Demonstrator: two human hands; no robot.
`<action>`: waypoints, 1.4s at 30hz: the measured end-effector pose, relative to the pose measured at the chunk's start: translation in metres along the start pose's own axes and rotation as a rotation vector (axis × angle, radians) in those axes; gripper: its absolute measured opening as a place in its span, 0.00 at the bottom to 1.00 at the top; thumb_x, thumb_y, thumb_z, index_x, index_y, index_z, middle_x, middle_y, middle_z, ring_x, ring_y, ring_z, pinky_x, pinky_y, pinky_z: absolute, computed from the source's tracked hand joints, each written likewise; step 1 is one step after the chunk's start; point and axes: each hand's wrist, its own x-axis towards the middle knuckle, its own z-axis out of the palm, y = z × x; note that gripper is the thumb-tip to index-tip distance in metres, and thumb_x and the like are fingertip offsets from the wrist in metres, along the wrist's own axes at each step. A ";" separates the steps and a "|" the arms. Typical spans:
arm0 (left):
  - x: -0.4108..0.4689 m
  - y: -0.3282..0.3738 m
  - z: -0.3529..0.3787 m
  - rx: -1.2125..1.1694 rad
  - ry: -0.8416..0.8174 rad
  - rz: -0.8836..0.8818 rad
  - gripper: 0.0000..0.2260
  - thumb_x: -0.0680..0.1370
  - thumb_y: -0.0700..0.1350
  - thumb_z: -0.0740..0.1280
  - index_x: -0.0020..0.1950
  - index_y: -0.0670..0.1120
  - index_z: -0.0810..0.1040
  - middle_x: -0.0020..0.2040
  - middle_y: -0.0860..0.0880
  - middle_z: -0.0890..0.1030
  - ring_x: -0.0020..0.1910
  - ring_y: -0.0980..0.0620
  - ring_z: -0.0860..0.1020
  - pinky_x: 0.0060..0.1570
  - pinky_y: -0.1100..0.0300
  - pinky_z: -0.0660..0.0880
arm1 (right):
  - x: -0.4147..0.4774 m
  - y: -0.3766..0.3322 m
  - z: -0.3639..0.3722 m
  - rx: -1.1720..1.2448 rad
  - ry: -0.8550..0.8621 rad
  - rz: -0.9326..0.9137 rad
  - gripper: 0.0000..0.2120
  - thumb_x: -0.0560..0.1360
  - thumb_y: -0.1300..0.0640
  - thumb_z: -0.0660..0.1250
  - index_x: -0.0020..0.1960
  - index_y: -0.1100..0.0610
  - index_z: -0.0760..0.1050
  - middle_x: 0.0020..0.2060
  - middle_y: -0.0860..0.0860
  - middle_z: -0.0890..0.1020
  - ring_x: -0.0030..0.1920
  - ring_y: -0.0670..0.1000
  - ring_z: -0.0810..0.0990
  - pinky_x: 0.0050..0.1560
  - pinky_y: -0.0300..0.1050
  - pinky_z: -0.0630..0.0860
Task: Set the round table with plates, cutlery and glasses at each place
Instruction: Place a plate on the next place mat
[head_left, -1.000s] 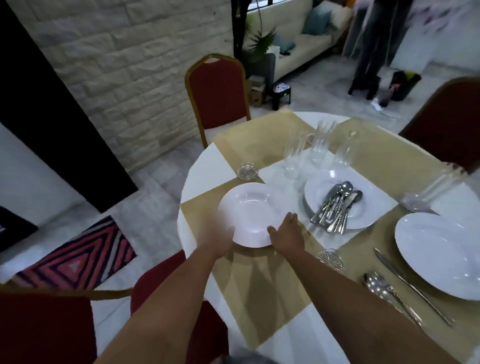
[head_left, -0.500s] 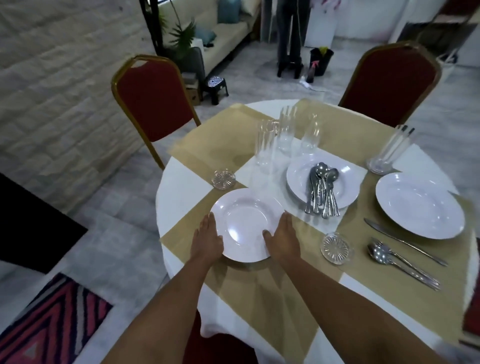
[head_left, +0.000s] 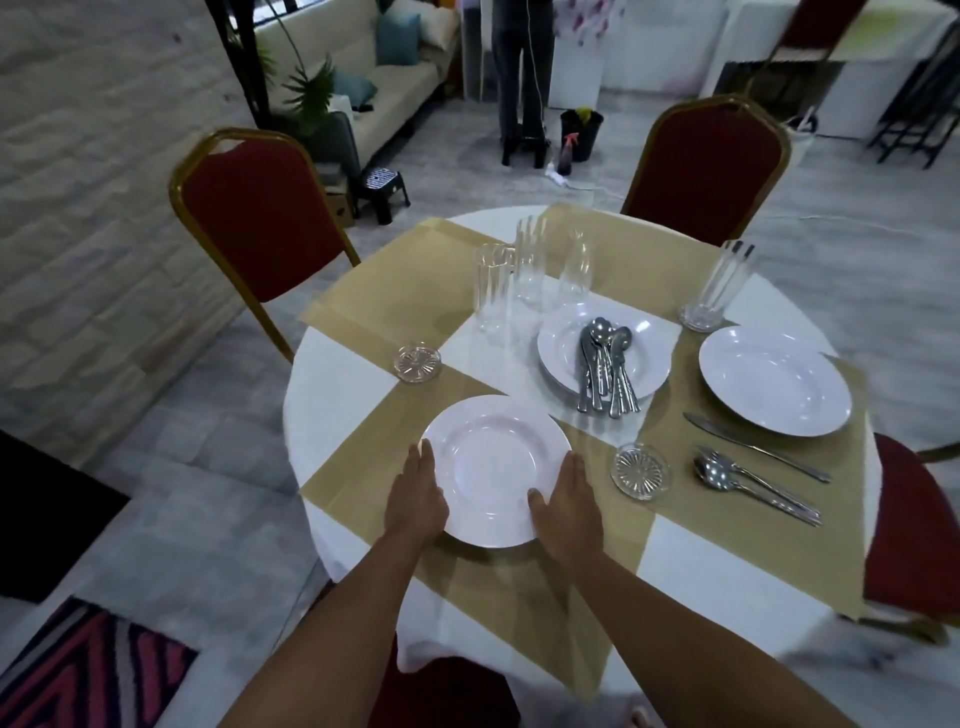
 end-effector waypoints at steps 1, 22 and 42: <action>-0.003 0.002 0.003 -0.005 0.003 0.004 0.32 0.80 0.39 0.57 0.79 0.48 0.45 0.80 0.47 0.46 0.75 0.43 0.61 0.70 0.52 0.64 | -0.003 0.004 -0.001 0.003 0.008 0.001 0.37 0.79 0.49 0.62 0.80 0.60 0.47 0.79 0.54 0.53 0.78 0.54 0.57 0.74 0.47 0.58; -0.033 0.023 0.029 -0.050 0.019 0.065 0.31 0.79 0.36 0.54 0.79 0.46 0.44 0.80 0.47 0.44 0.78 0.48 0.52 0.73 0.56 0.55 | -0.041 0.056 -0.012 0.028 0.051 -0.026 0.35 0.81 0.46 0.58 0.80 0.55 0.46 0.80 0.51 0.51 0.78 0.52 0.56 0.72 0.49 0.62; -0.035 0.029 0.031 0.001 -0.049 0.099 0.30 0.79 0.37 0.53 0.79 0.42 0.42 0.79 0.45 0.40 0.78 0.49 0.41 0.77 0.54 0.45 | -0.047 0.065 -0.012 0.002 0.035 -0.018 0.35 0.81 0.44 0.55 0.80 0.53 0.41 0.80 0.49 0.47 0.78 0.52 0.55 0.71 0.52 0.65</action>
